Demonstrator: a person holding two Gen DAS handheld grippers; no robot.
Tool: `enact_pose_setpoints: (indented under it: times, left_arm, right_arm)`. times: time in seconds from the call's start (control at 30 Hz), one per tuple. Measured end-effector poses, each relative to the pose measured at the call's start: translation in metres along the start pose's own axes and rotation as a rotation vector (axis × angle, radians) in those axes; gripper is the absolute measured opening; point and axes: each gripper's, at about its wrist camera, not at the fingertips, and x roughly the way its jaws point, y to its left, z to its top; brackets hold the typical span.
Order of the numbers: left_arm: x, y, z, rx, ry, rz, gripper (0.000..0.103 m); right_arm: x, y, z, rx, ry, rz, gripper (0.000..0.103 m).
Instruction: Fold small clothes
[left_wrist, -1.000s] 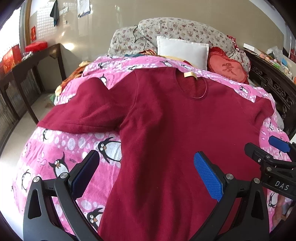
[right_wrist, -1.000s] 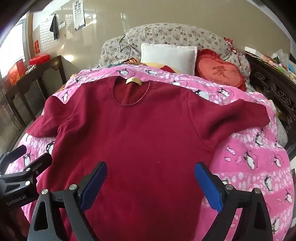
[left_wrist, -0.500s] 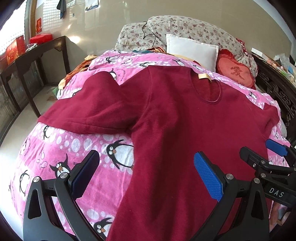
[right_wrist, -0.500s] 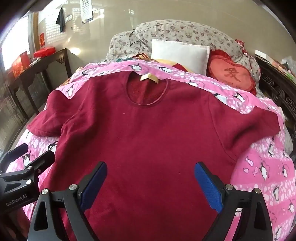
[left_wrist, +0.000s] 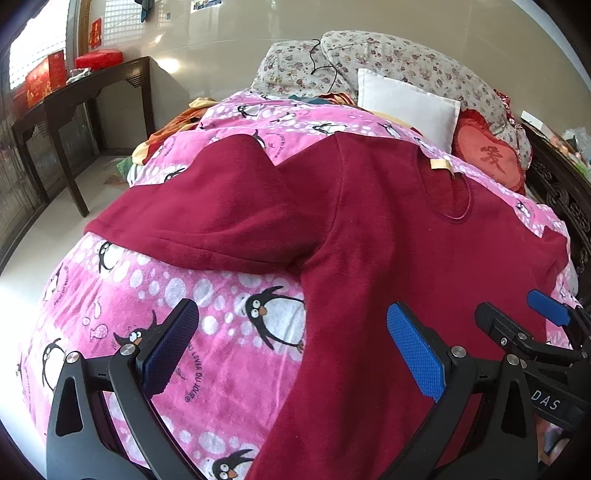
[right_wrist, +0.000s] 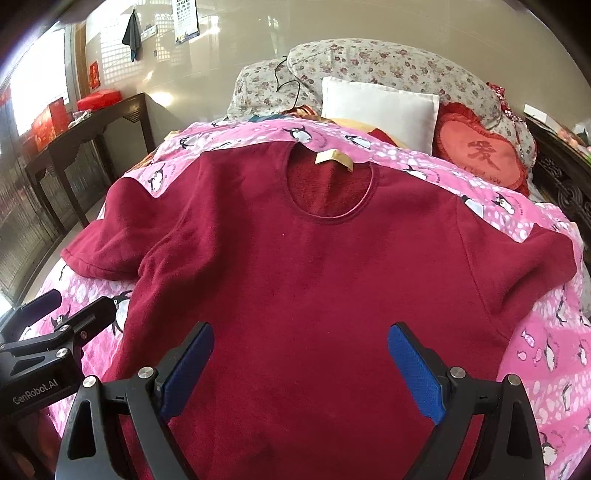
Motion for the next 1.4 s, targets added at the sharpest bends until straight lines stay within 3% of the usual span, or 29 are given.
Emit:
enact_pose_setpoints:
  times: [0.67, 1.13, 1.4]
  left_arm:
    - [0.006, 0.012, 0.0, -0.014, 0.025, 0.028, 0.102]
    - [0.001, -0.021, -0.003, 0.076, 0.012, -0.008, 0.102]
    - [0.002, -0.024, -0.002, 0.072, 0.01, 0.004, 0.102]
  right_arm:
    - [0.012, -0.004, -0.004, 0.04, 0.026, 0.01, 0.094]
    - [0.006, -0.017, -0.006, 0.067, 0.015, -0.015, 0.094]
    - [0.007, -0.022, -0.007, 0.082, 0.013, -0.026, 0.094]
